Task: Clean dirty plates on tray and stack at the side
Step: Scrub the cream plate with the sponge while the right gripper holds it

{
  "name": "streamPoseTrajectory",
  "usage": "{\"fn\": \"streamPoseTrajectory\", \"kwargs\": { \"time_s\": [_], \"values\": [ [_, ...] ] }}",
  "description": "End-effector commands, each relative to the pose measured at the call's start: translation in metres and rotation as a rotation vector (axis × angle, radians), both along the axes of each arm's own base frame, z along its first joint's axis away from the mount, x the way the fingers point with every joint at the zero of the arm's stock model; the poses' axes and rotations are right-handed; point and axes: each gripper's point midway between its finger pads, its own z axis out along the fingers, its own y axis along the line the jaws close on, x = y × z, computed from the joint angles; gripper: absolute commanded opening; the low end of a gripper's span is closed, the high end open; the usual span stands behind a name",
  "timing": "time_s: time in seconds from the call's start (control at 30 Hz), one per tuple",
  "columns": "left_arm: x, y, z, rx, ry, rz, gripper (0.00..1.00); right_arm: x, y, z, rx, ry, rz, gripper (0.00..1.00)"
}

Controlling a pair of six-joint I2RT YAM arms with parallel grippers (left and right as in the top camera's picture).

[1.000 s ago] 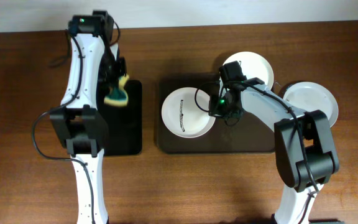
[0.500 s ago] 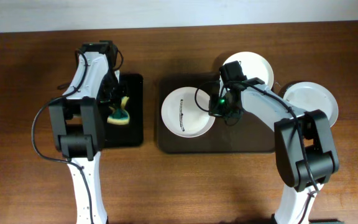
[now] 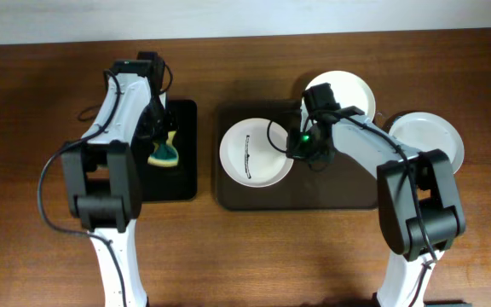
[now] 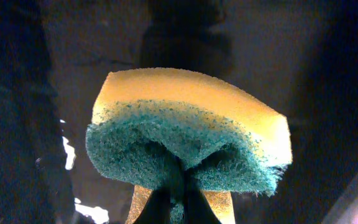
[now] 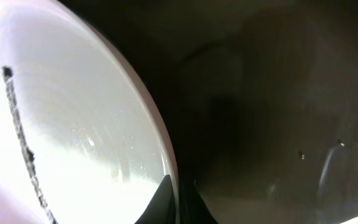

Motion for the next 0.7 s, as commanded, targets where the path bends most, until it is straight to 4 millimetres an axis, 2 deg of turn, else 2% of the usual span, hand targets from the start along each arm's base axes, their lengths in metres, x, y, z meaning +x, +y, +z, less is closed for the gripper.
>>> {"fn": "streamPoseTrajectory", "kwargs": {
  "time_s": [0.0, 0.03, 0.1, 0.23, 0.3, 0.4, 0.5, 0.67],
  "values": [
    [0.007, -0.021, 0.077, -0.058, -0.186, -0.032, 0.0, 0.002, -0.008, -0.003, 0.08, 0.013, 0.034, 0.04],
    [0.007, -0.037, 0.085, -0.109, -0.21, -0.079, 0.0, 0.003, -0.009, -0.002, 0.097, 0.005, 0.051, 0.04],
    [0.007, -0.062, 0.087, -0.18, -0.222, -0.149, 0.0, 0.003, -0.01, -0.001, 0.102, -0.001, 0.056, 0.04],
    [0.006, -0.12, 0.077, -0.314, -0.223, -0.241, 0.0, 0.003, -0.007, 0.0, 0.118, -0.004, 0.073, 0.04],
    [0.005, -0.151, 0.066, -0.355, -0.218, -0.295, 0.0, 0.002, -0.007, 0.0, 0.118, -0.003, 0.073, 0.04],
    [0.004, -0.185, 0.045, -0.361, -0.203, -0.297, 0.0, 0.002, -0.007, 0.0, 0.119, -0.003, 0.073, 0.04],
    [-0.001, -0.201, 0.015, -0.327, -0.154, -0.251, 0.0, 0.002, -0.008, 0.0, 0.118, 0.0, 0.071, 0.04],
    [-0.014, -0.216, -0.049, -0.298, -0.047, -0.255, 0.0, 0.002, -0.008, 0.0, 0.122, -0.001, 0.07, 0.04]
  ]
}}
